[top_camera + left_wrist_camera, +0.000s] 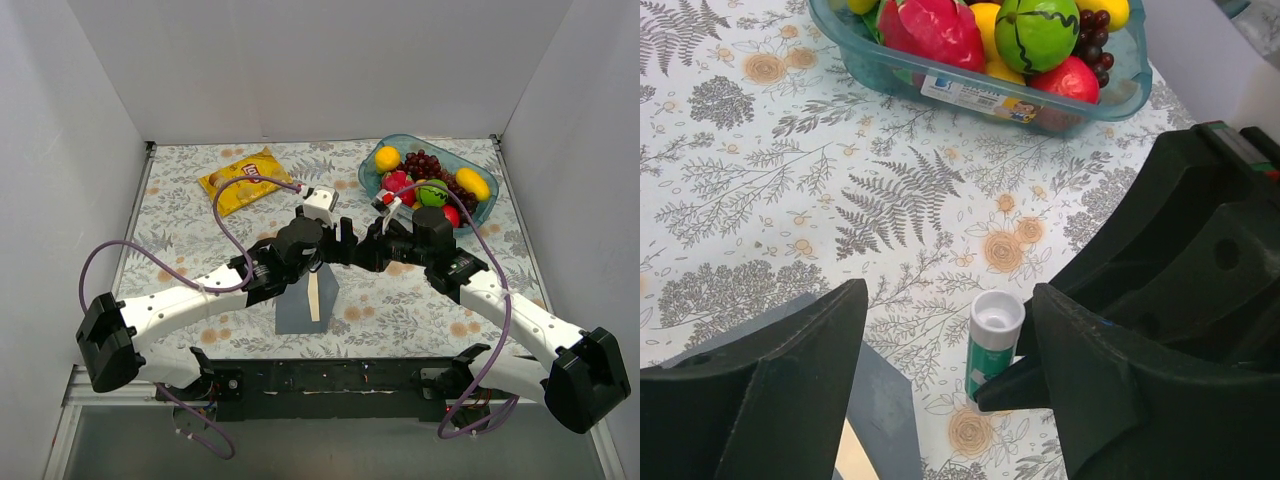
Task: Place the letter into the envelope and seal it
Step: Unscrew the solid glue.
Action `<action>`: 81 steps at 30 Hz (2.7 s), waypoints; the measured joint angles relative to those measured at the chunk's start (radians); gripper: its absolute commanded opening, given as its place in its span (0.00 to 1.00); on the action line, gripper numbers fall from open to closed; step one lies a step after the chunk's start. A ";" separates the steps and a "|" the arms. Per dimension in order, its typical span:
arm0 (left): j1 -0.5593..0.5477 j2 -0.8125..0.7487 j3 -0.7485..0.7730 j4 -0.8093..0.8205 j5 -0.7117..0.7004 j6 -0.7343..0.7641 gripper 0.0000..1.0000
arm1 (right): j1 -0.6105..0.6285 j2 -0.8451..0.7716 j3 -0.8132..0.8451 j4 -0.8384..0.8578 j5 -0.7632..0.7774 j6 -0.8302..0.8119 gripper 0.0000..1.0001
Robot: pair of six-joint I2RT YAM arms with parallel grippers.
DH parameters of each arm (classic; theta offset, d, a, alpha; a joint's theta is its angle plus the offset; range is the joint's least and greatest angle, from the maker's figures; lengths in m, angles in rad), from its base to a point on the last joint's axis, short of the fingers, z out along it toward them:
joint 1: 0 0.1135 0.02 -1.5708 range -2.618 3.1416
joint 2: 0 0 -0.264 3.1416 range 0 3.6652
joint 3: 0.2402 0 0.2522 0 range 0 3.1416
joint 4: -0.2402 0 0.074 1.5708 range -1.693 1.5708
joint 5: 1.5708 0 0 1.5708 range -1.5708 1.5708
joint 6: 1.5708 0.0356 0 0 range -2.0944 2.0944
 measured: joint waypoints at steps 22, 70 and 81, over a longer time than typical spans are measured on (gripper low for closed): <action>0.000 -0.055 -0.062 0.074 0.165 0.016 0.00 | -0.003 -0.015 -0.004 0.010 -0.098 -0.014 0.01; 0.005 -0.073 -0.001 0.004 -0.063 0.036 0.84 | 0.003 -0.008 0.035 -0.054 -0.058 -0.099 0.01; 0.005 -0.010 0.019 -0.056 -0.105 0.037 0.77 | 0.003 0.007 0.039 -0.082 -0.010 -0.096 0.01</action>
